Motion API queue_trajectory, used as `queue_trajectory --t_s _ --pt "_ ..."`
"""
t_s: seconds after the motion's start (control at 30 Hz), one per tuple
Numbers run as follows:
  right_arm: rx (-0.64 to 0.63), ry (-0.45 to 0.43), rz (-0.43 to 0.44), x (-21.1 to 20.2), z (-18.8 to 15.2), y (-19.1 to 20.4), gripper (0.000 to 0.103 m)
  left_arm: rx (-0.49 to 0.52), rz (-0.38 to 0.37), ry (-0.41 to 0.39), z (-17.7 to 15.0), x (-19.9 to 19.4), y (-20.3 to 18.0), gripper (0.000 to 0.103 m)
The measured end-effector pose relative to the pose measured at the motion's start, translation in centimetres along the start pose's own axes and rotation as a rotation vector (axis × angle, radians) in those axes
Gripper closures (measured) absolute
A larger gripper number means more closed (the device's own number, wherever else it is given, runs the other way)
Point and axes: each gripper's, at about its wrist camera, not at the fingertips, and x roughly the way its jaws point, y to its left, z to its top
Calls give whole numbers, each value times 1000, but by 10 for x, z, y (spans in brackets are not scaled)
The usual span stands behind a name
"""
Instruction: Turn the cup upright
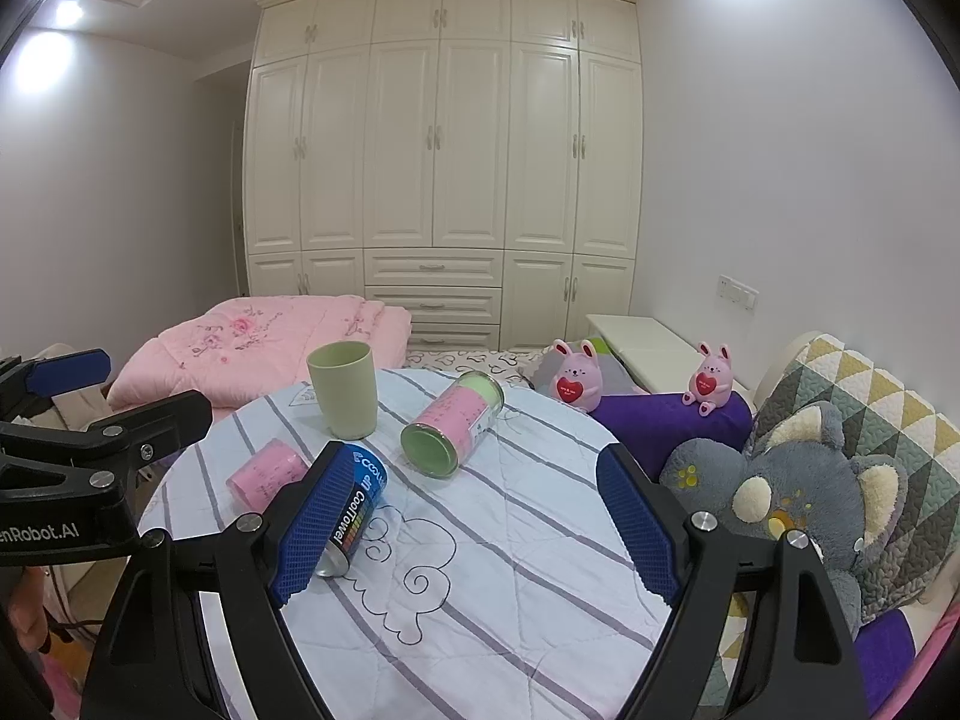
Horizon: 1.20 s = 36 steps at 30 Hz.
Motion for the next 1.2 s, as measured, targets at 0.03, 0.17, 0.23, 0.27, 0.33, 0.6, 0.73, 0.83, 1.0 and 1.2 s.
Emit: queue_trajectory --t_s 0.03,0.17,0.23,0.27,0.33,0.6,0.73,0.83,1.0,1.2 --pt "0 1 0 0 0 0 19 -1 0 1 0 0 0 0" --pt "-1 2 -2 1 0 0 19 -2 -2 1 0 -1 0 0" --pt "-1 2 -2 2 0 -1 19 -1 -3 1 0 0 -1 0" --pt "-1 2 -2 2 0 -1 19 -1 -2 -1 0 0 -2 0" --pt "-2 1 -1 2 0 -1 19 0 -1 -2 0 1 -2 0" --pt "-6 -3 -3 2 0 -2 19 -6 -7 -9 1 3 -4 0" --pt "-7 -7 -10 1 -1 -2 19 -5 -24 -21 0 2 -5 0" --pt "-1 -10 -32 1 -1 -3 19 -8 -30 -29 -1 1 -6 0" --pt "19 0 -50 1 -1 -6 19 -7 -31 -26 -1 2 -6 0" --pt "47 14 -60 0 -4 -10 19 4 -32 -24 -1 4 -6 0"
